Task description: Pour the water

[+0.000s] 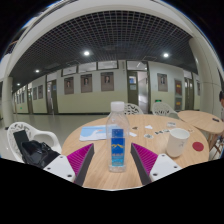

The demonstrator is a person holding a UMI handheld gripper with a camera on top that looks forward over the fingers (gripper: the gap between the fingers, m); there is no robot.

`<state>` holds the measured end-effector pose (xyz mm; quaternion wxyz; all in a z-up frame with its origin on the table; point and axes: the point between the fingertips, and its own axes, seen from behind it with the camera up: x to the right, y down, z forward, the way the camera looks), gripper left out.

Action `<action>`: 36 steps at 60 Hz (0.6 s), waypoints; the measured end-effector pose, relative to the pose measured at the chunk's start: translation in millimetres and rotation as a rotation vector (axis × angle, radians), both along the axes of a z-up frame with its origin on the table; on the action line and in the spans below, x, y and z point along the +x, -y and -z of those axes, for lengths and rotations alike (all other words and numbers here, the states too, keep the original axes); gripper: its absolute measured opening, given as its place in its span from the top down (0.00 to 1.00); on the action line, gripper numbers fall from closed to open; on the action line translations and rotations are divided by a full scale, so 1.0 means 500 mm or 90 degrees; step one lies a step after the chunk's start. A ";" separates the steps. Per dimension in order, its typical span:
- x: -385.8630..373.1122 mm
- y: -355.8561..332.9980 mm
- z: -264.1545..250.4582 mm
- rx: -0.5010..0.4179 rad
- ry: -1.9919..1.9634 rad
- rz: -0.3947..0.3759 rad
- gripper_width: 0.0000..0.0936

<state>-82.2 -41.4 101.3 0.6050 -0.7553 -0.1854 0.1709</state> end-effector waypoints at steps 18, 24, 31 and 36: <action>-0.062 -0.165 0.015 0.047 0.014 -0.016 0.43; -0.047 -0.180 0.018 0.058 0.007 0.002 0.53; -0.048 -0.185 0.021 0.050 -0.007 0.010 0.63; -0.046 -0.191 0.020 0.049 -0.015 0.021 0.66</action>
